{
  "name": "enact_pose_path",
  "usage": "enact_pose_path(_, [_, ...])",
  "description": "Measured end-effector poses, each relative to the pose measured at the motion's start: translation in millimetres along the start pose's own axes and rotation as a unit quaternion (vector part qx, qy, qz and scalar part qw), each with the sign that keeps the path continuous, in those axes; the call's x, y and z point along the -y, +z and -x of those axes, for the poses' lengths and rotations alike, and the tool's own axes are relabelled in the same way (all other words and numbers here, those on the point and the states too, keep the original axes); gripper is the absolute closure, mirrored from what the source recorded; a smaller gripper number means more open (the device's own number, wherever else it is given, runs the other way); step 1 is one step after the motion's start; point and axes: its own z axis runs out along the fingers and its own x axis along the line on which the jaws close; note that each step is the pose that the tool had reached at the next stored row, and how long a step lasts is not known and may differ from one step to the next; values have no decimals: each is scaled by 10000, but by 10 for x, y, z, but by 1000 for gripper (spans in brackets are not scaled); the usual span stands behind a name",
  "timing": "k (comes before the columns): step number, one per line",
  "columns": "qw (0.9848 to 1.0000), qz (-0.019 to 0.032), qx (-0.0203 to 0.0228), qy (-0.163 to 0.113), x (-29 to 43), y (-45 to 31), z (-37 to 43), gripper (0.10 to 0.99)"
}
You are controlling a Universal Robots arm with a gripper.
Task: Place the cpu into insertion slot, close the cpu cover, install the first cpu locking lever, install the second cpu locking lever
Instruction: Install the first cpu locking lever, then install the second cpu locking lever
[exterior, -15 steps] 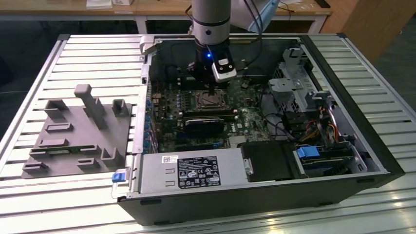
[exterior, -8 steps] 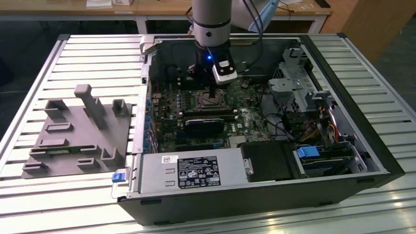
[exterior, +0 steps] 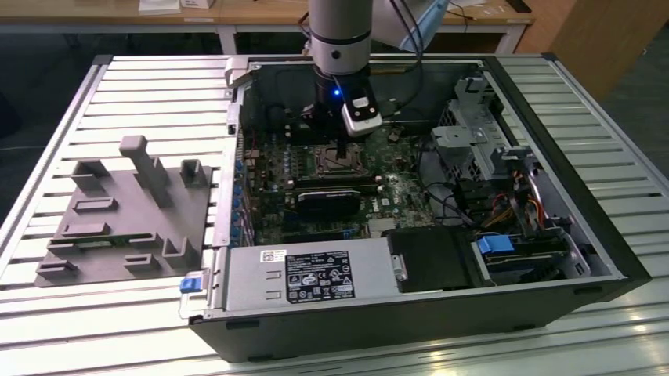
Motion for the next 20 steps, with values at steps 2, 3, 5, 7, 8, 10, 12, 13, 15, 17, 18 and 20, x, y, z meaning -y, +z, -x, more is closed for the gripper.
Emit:
enact_pose_path(2, [10000,1,1,0,-1,-38,3,984])
enact_pose_path(3, [10000,1,1,0,-1,-63,5,984])
enact_pose_path(5, [10000,2,1,0,-2,-107,9,984])
enact_pose_path(7, [10000,1,1,0,-3,-148,12,984])
enact_pose_path(8, [10000,1,2,0,-3,-165,13,984])
enact_pose_path(10, [10000,2,2,0,-4,-177,14,984])
enact_pose_path(12, [10000,2,2,0,-4,-177,14,984])
enact_pose_path(13, [10000,3,2,0,-4,-177,14,984])
enact_pose_path(15, [10000,1,2,0,-4,-182,15,984])
enact_pose_path(17, [10000,1,2,0,-3,-183,15,984])
enact_pose_path(18, [10000,0,1,0,1,-184,16,984])
enact_pose_path(20, [10000,1,2,0,9,-183,19,984])
